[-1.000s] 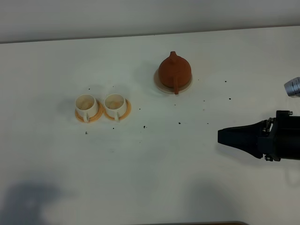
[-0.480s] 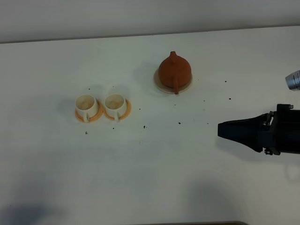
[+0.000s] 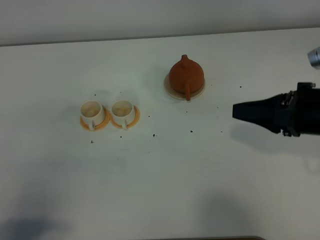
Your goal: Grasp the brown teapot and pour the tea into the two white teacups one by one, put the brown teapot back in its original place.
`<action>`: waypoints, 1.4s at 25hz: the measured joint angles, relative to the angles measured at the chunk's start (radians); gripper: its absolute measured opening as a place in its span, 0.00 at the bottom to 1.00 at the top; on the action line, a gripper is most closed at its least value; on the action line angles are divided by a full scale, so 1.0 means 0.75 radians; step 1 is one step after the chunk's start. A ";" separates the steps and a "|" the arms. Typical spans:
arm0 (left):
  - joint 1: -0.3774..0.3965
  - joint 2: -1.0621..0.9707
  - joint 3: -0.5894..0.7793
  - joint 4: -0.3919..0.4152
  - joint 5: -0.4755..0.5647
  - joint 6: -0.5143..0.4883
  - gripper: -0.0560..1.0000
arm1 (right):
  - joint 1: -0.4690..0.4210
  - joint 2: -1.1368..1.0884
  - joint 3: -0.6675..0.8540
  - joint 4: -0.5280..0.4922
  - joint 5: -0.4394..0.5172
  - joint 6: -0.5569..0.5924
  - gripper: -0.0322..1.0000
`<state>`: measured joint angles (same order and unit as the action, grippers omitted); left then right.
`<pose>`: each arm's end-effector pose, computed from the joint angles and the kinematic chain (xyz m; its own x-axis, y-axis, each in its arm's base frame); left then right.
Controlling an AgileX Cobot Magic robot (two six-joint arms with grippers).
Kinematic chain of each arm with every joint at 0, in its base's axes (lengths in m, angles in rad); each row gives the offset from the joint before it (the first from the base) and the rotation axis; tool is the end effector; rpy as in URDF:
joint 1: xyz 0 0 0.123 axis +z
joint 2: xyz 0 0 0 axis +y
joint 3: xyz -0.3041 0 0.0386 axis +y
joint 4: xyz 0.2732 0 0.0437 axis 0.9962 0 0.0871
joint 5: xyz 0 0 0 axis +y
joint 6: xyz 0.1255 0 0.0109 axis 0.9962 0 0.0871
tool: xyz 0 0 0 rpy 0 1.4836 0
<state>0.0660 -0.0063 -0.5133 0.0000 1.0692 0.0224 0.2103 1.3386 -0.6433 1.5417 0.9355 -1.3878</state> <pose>0.0238 0.0016 0.2770 -0.4465 -0.0071 -0.8948 -0.0560 0.9982 0.0200 0.2380 0.1545 0.2413 -0.6850 -0.0651 -0.7256 -0.6660 0.4597 0.5875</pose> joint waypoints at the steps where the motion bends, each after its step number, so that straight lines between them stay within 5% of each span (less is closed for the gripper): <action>1: 0.000 0.000 0.000 0.000 0.000 0.000 0.30 | 0.027 0.002 -0.064 -0.057 -0.034 0.052 0.27; 5: 0.000 0.000 0.000 0.000 0.000 0.000 0.30 | 0.229 0.011 -0.323 -0.399 -0.249 0.389 0.27; 10: 0.000 0.000 0.000 0.000 0.000 0.000 0.30 | 0.472 0.143 -0.638 -1.043 -0.340 1.111 0.27; 14: 0.000 0.000 0.000 0.000 0.000 0.000 0.30 | 0.568 0.351 -0.905 -1.594 -0.185 1.645 0.27; 17: 0.000 0.000 0.000 0.000 0.000 0.000 0.30 | 0.608 0.522 -1.129 -1.836 0.051 1.895 0.27; 23: 0.000 0.000 0.000 0.000 0.000 0.000 0.30 | 0.621 0.849 -1.558 -1.897 0.341 2.009 0.27; 35: 0.000 0.000 0.000 0.000 0.000 0.000 0.30 | 0.621 1.281 -1.996 -1.871 0.366 2.108 0.35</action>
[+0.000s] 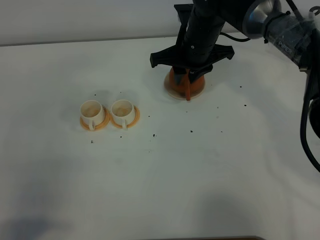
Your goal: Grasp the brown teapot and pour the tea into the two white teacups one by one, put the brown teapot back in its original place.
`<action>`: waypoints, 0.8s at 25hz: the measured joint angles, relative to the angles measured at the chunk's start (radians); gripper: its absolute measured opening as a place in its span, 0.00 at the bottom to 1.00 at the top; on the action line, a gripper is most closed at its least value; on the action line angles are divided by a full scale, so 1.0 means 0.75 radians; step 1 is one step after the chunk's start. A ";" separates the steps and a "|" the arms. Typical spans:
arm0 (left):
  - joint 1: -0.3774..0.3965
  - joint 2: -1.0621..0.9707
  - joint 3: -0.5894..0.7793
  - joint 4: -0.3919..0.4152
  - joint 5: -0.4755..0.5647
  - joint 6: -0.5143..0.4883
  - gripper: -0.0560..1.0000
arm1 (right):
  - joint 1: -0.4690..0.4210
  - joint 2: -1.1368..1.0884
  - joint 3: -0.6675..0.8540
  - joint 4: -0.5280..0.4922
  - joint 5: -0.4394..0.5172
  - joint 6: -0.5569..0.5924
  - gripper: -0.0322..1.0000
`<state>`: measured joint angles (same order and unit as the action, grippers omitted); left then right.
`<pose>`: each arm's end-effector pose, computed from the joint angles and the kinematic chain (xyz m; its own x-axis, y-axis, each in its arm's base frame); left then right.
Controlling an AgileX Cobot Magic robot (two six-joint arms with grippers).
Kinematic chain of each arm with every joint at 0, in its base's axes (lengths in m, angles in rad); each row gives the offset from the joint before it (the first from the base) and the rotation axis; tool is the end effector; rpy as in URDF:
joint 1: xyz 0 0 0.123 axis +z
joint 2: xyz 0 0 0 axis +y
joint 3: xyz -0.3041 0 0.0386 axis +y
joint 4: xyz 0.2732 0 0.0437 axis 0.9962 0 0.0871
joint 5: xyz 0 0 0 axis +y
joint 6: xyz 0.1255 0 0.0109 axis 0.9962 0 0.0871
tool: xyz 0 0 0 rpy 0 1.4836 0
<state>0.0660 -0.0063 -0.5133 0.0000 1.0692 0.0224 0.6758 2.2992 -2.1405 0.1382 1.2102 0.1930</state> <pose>0.0238 0.0016 0.2770 -0.4465 -0.0071 -0.8948 -0.0560 0.9982 0.0200 0.4141 0.3529 0.2046 -0.8810 -0.4017 -0.2501 -0.4513 0.8722 0.1889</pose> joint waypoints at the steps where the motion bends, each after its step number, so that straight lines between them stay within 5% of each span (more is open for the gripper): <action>1: 0.000 0.000 0.000 0.000 0.000 0.000 0.30 | 0.000 0.012 -0.003 -0.002 0.001 0.004 0.37; 20: 0.000 0.000 0.000 0.013 0.000 0.000 0.30 | 0.014 0.127 -0.064 -0.124 -0.013 0.101 0.39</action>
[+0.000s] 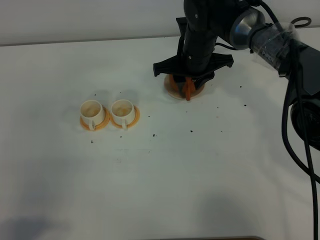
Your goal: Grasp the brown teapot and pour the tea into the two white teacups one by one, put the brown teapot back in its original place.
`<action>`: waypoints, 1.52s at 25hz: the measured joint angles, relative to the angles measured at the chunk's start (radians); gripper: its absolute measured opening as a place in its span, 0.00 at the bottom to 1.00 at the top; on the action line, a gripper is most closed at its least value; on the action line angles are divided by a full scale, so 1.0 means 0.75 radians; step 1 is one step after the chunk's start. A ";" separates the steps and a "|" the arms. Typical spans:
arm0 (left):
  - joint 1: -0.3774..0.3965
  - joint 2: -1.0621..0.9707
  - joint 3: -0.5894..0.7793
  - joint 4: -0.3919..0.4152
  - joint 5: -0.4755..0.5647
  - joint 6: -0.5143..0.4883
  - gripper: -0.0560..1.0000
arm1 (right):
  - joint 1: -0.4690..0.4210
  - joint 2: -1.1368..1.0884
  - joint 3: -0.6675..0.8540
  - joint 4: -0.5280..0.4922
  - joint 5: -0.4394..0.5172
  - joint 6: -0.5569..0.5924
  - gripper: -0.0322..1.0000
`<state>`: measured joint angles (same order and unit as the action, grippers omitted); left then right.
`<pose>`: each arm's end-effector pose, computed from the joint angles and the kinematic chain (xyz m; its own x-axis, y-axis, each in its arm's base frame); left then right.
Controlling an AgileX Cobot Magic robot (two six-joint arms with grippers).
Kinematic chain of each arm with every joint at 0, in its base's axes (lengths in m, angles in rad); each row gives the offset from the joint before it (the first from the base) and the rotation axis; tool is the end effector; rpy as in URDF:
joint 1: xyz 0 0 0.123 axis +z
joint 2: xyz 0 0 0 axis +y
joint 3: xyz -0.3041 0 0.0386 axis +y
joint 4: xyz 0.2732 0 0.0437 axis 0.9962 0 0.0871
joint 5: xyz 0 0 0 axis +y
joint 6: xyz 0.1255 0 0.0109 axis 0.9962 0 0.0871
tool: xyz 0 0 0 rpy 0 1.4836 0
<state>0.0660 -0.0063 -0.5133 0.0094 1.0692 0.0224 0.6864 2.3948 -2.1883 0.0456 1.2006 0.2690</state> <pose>0.0237 0.0026 0.2770 -0.4469 -0.0026 -0.8946 -0.0613 0.9977 0.0278 0.4274 0.3571 0.1661 -0.8996 -0.3732 -0.2270 -0.4044 0.9080 0.1095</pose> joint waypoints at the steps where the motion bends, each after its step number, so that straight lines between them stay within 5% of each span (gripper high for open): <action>1: 0.000 0.000 0.000 0.000 0.000 0.000 0.30 | 0.008 0.008 0.000 -0.017 -0.013 0.000 0.39; 19: 0.000 0.000 0.000 0.059 -0.001 0.000 0.30 | 0.071 0.076 -0.055 -0.224 -0.090 0.091 0.38; 38: 0.000 0.000 0.002 0.103 -0.001 0.000 0.30 | 0.060 0.080 -0.055 -0.233 -0.086 0.123 0.38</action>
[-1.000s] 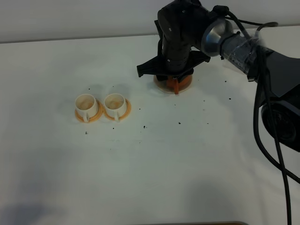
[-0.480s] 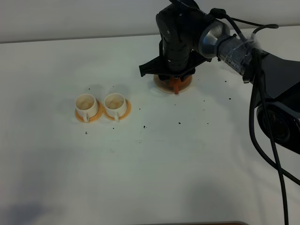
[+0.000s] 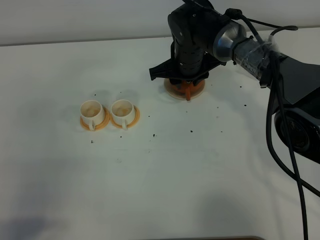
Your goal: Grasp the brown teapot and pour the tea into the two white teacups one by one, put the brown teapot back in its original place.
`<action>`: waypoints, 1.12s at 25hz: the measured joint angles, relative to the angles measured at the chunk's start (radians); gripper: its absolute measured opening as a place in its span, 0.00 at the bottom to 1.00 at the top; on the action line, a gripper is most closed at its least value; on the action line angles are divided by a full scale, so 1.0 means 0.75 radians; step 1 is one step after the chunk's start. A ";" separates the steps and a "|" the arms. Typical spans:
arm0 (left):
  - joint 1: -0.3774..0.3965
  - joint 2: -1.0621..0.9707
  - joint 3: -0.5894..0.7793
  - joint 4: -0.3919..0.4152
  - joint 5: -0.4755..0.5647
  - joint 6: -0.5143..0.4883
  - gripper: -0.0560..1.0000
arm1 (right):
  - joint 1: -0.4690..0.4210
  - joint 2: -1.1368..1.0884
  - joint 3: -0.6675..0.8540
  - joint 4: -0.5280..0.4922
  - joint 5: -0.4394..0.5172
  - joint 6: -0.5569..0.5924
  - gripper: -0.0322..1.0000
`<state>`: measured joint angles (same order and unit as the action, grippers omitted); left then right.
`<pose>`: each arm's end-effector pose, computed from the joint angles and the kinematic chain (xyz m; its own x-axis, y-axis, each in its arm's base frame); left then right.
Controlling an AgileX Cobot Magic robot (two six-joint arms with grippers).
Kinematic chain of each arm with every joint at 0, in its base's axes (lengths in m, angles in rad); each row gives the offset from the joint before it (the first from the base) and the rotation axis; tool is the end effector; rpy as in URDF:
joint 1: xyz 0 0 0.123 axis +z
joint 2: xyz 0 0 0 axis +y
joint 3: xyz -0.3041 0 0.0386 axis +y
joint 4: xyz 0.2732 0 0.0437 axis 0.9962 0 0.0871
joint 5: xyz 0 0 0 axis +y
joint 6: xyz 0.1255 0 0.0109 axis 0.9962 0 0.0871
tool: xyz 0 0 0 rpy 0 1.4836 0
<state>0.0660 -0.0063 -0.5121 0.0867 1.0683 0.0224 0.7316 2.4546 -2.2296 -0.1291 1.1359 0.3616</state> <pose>0.0231 0.0111 0.2771 -0.4516 0.0343 -0.8915 -0.1048 0.9903 0.0912 0.4359 0.3716 0.1481 -0.8703 -0.3781 -0.3157 -0.3932 0.9193 -0.0169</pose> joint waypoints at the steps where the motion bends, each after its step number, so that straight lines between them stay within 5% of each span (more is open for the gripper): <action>1: 0.000 0.000 0.000 0.000 0.000 0.000 0.30 | 0.000 0.000 0.000 0.000 -0.001 0.001 0.38; 28: 0.000 0.000 0.000 0.008 0.000 0.000 0.30 | -0.012 0.039 -0.052 0.010 0.093 0.005 0.33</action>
<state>0.0660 -0.0063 -0.5121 0.0930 1.0683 0.0224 0.7226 2.4842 -2.2683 -0.1213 1.2054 0.3654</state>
